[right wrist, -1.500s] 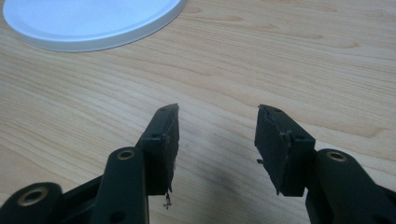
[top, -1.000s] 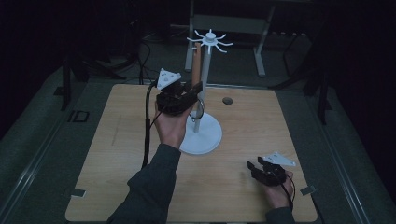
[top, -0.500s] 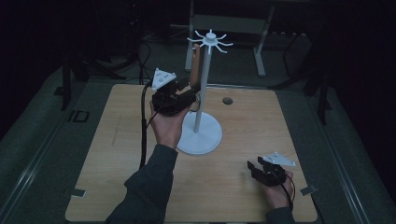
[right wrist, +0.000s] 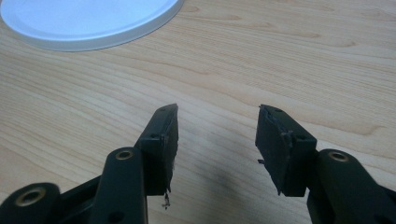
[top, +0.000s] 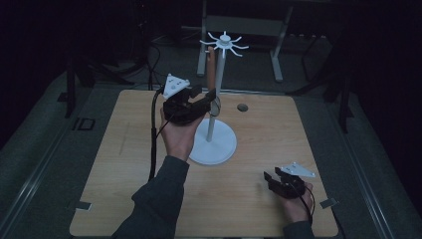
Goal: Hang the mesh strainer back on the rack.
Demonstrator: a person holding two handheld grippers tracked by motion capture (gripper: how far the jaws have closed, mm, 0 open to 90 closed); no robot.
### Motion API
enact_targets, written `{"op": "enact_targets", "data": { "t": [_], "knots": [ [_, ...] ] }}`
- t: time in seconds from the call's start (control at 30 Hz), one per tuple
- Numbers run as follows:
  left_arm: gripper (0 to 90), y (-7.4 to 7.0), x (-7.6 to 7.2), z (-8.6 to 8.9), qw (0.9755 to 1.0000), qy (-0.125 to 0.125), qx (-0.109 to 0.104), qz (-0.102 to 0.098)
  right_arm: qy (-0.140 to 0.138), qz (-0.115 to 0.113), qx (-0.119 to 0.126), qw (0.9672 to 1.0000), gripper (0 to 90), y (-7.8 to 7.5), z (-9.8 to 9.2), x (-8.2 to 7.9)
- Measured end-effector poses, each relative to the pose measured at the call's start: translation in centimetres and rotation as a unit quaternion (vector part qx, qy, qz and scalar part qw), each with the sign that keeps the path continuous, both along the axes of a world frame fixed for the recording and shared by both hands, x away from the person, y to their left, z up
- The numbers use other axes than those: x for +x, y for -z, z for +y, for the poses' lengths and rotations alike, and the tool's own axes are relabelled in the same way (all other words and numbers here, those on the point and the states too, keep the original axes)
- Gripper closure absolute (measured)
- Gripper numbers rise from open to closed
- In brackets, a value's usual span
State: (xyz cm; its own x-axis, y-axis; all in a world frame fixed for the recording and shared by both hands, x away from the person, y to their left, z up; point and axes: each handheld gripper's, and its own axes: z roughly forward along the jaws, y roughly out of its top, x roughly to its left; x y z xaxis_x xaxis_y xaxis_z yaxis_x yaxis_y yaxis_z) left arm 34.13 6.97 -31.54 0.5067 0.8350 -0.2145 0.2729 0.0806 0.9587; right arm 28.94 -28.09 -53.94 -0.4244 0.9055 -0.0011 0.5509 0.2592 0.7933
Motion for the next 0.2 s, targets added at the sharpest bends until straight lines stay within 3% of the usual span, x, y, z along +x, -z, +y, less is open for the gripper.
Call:
{"op": "enact_targets", "data": {
  "t": [0.2],
  "knots": [
    [48.9,0.08,-0.26,-0.08,0.9999,0.010,0.008,0.001,0.010,0.004,-0.002,0.9999,48.5,0.27,-0.36,0.20]
  ]
}}
